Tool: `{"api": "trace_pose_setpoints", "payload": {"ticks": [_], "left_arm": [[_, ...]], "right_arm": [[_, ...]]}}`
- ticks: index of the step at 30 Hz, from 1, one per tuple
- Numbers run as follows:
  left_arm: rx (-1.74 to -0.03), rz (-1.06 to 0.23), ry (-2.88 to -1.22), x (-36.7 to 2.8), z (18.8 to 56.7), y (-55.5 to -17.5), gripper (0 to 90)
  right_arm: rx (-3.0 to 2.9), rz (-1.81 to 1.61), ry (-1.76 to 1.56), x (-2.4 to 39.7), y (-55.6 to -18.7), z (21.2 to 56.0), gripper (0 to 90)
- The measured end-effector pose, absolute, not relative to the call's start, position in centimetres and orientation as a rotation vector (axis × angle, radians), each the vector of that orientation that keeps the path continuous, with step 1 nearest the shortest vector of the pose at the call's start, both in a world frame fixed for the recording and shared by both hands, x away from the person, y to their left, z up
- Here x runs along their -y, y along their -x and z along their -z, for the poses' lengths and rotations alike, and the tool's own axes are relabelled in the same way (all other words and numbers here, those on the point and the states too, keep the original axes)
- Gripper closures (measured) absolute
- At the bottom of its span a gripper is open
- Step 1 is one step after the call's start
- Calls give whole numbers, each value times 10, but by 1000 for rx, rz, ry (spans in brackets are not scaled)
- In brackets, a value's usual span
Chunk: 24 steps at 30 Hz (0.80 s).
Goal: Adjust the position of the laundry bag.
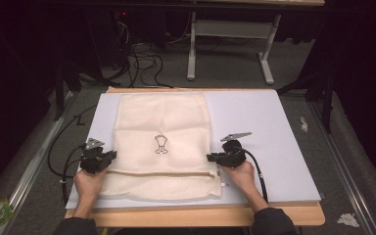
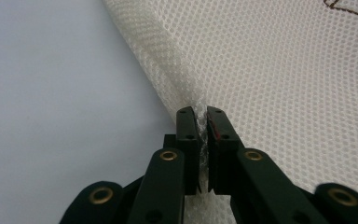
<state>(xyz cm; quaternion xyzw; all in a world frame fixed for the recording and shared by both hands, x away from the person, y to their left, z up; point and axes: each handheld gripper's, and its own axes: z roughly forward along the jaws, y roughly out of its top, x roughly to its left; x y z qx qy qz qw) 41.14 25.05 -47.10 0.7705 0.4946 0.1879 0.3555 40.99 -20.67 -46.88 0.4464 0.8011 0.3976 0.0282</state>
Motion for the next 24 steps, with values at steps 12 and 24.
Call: {"api": "trace_pose_setpoints", "payload": {"ticks": [12,24], "left_arm": [[-1226,-462,-1968,-234,463,-414,860],[-1182,-423,-1952,-212,459,-420,859]], "right_arm": [[-2398,-1272,-1365,224,-405,459,867],[-2331,-1263,-1405,251,-399,455,867]]}}
